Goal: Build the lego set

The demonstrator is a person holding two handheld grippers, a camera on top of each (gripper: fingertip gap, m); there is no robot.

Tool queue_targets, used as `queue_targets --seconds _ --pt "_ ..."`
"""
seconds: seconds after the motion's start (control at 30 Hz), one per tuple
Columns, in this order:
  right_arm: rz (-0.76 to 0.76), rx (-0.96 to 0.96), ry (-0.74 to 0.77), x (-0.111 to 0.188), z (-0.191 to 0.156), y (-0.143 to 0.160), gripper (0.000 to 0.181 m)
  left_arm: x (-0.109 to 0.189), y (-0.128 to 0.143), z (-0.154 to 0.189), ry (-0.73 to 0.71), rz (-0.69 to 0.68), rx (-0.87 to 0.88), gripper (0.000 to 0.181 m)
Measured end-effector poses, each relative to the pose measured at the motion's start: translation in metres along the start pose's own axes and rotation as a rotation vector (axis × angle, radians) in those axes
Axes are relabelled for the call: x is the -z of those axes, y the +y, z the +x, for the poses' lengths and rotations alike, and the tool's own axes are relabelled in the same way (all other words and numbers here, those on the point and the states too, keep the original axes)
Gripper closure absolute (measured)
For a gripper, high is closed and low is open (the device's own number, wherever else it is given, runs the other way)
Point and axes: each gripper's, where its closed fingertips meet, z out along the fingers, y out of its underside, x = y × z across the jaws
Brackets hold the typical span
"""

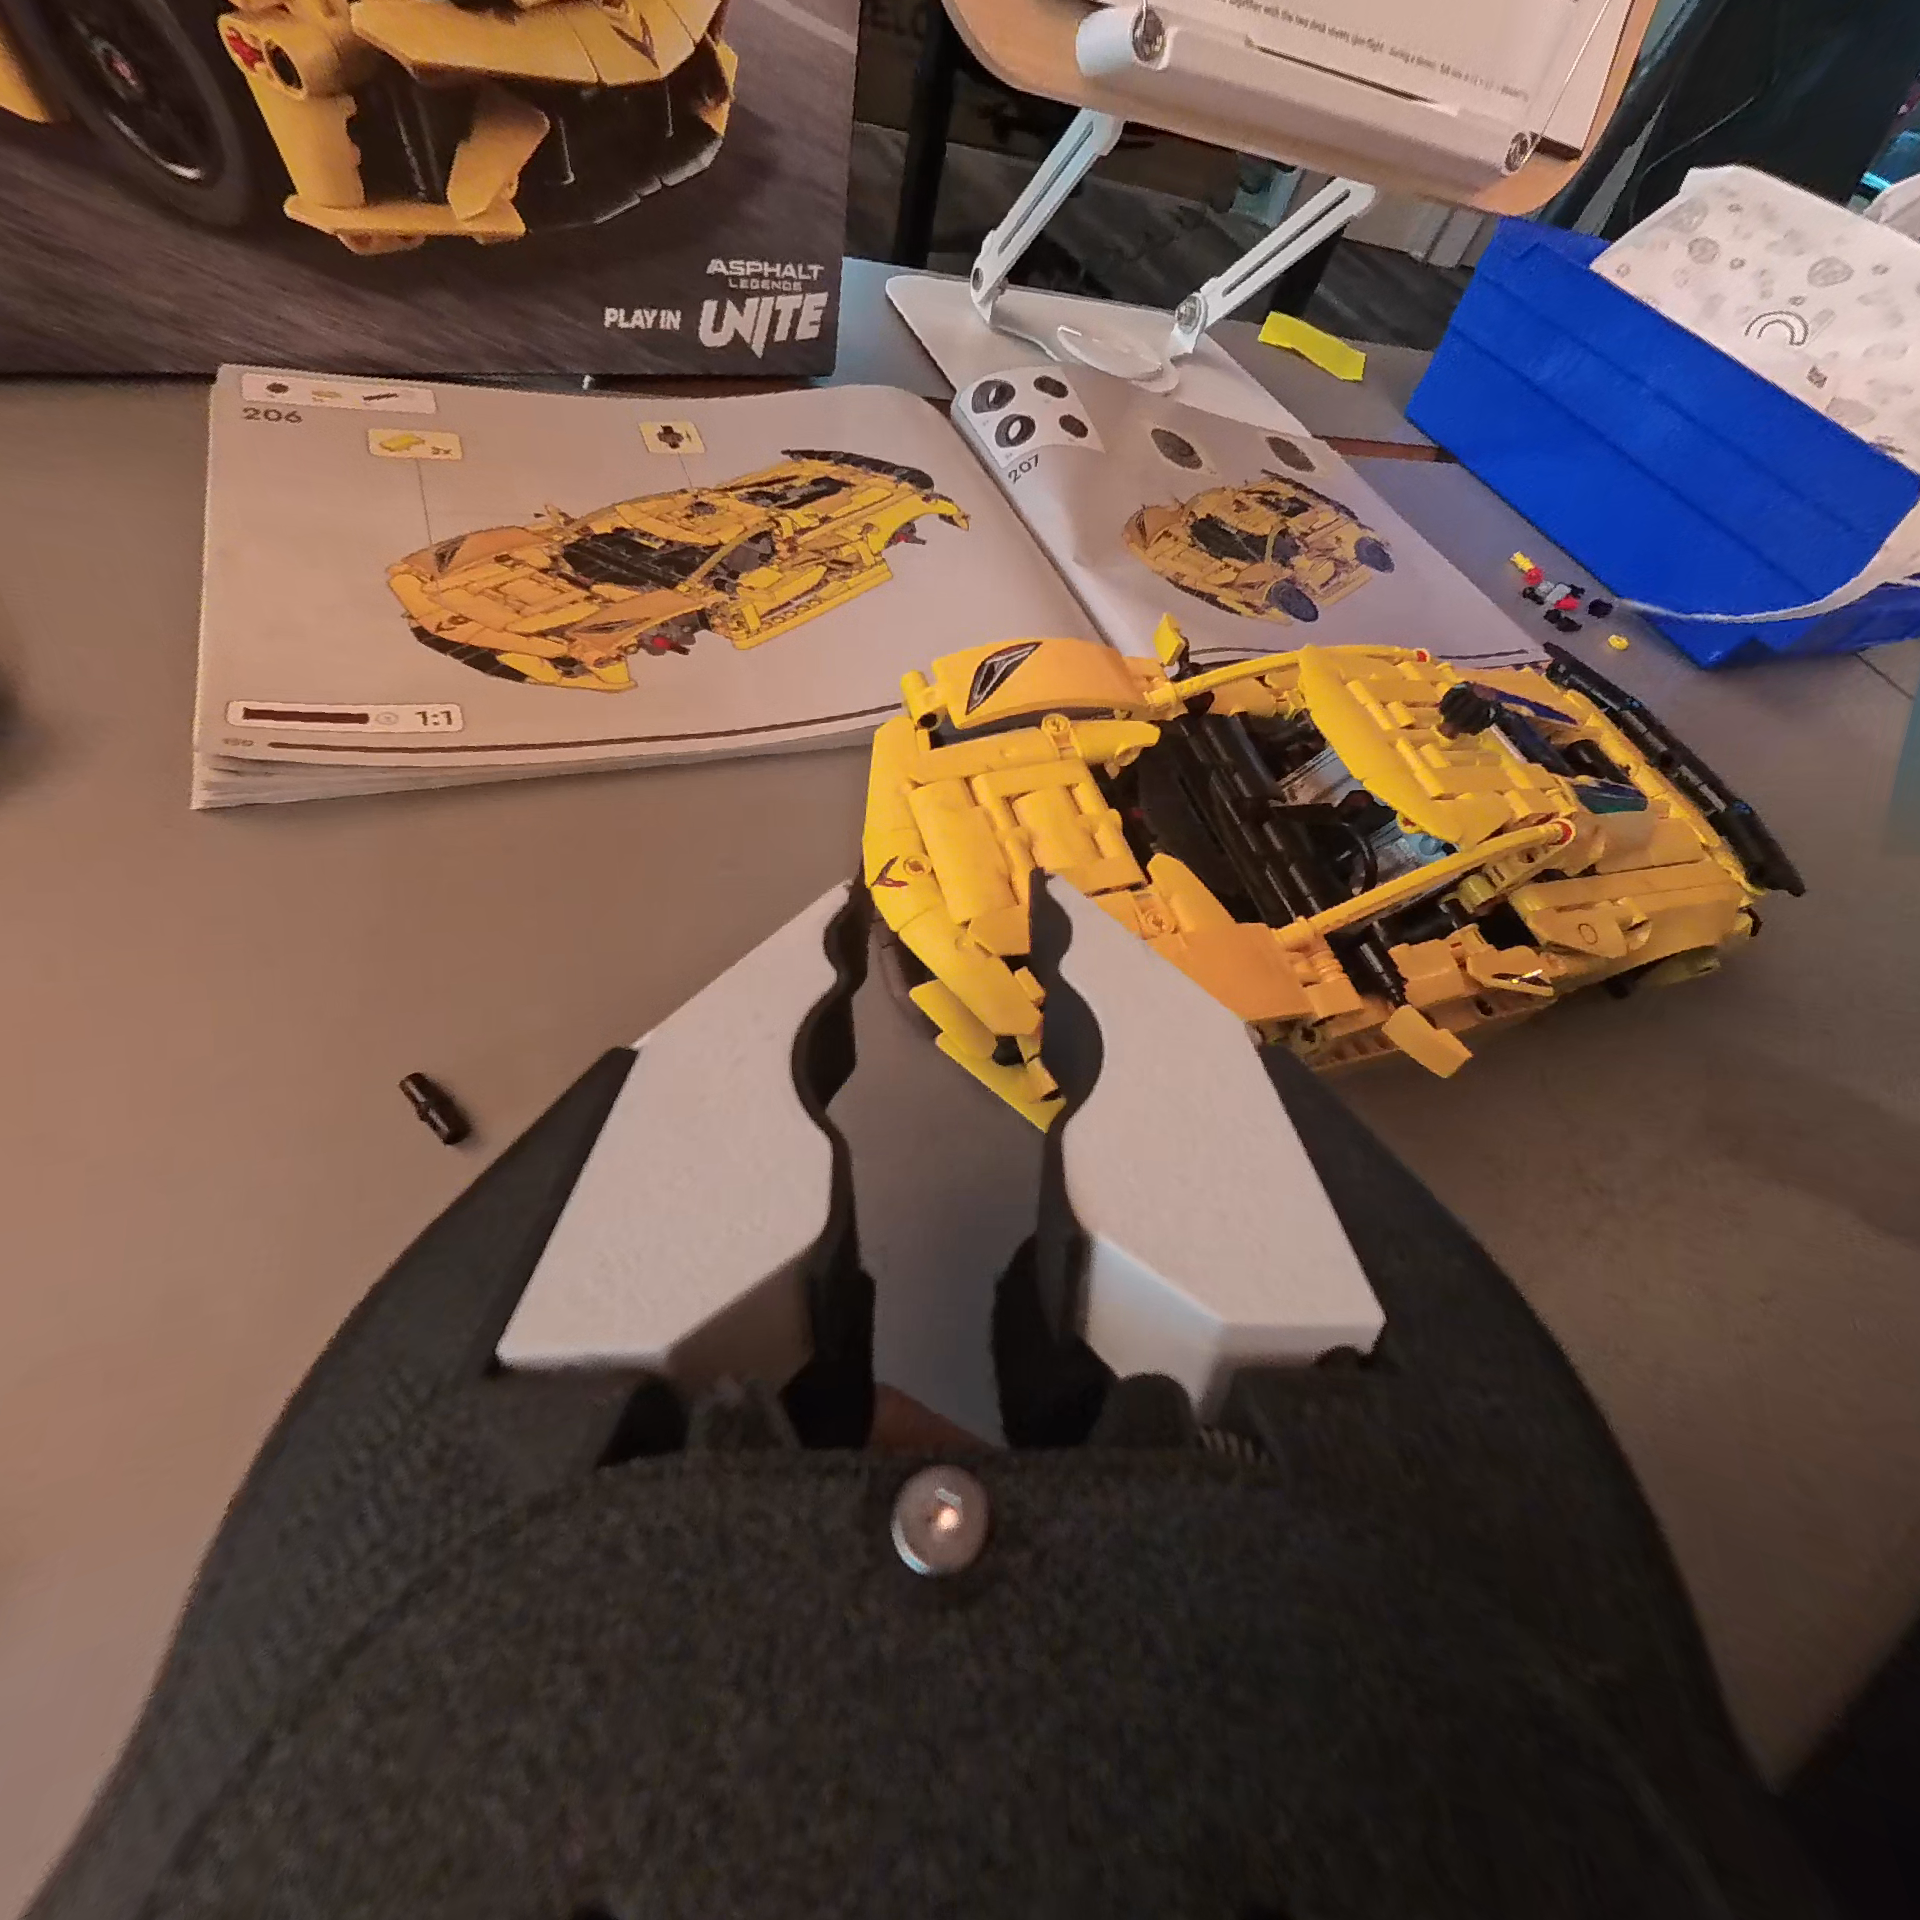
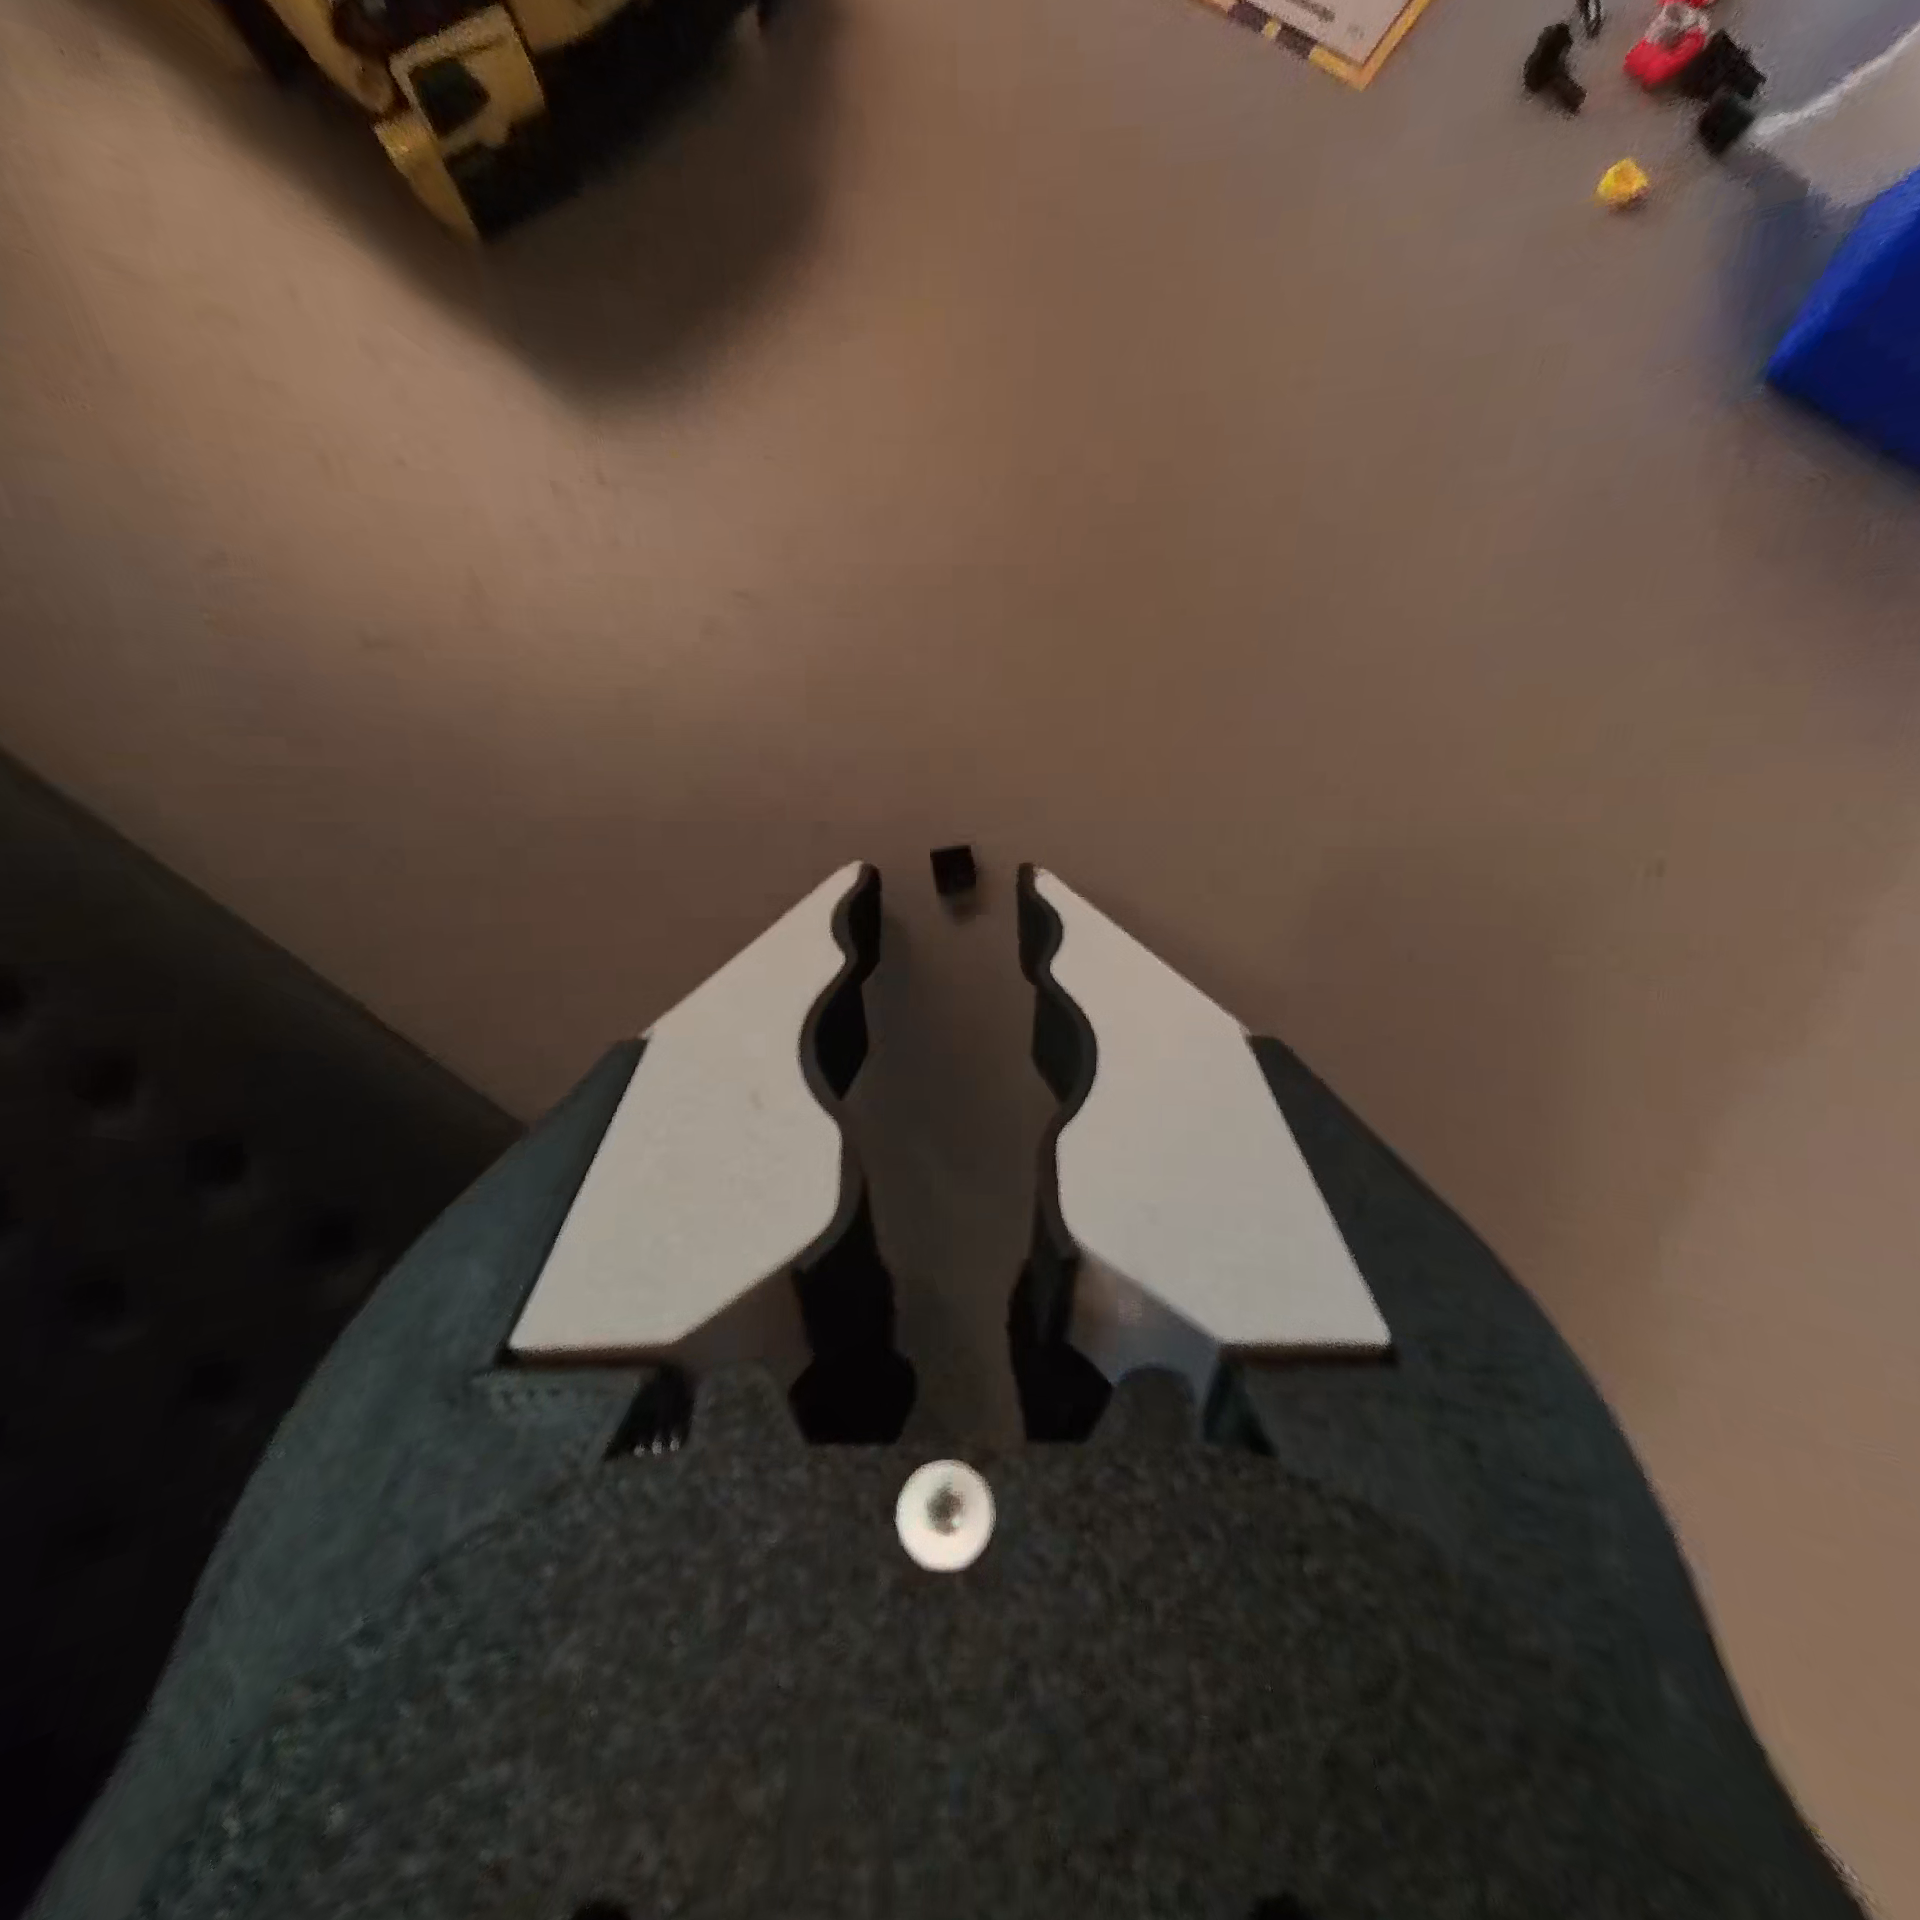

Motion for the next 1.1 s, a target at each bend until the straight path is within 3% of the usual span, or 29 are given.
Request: queue_targets --seconds 0.07,0.13,0.3,0.4,0.57,0.7,0.83,0.97,1.1 --pt "0.012 -0.014 -0.043 -0.005 -0.004 -0.003 0.157 0.000 0.001 -0.001 -0.007 -0.002 -0.009 0.150" --pt "0.013 0.008 -0.023 -0.007 0.001 -0.004 0.173 0.000 0.001 -0.002 -0.016 -0.005 -0.017 0.150" --pt "0.004 0.034 -0.009 -0.007 0.010 -0.009 0.174 -0.001 0.001 -0.002 -0.014 -0.008 -0.020 0.150" --pt "0.055 0.061 0.015 -0.013 0.020 -0.034 0.174 -0.002 0.001 -0.001 -0.008 -0.006 -0.013 0.150" --pt "0.097 0.056 0.206 -0.069 0.085 -0.112 0.174 -0.001 0.001 -0.002 -0.008 -0.004 -0.014 0.150" --pt "0.023 -0.001 0.329 -0.117 0.127 -0.141 0.174 -0.001 0.000 -0.005 -0.014 -0.003 -0.007 0.150" --pt "0.026 -0.050 0.404 -0.125 0.142 -0.146 0.174 -0.001 -0.001 -0.006 0.002 0.000 0.022 0.150" --pt "0.085 -0.070 0.500 -0.114 0.156 -0.147 0.174 0.000 -0.003 -0.005 0.034 0.009 0.076 0.150" --pt "0.034 -0.080 0.474 -0.124 0.157 -0.137 0.174 0.000 -0.003 -0.007 0.012 0.009 0.054 0.150"
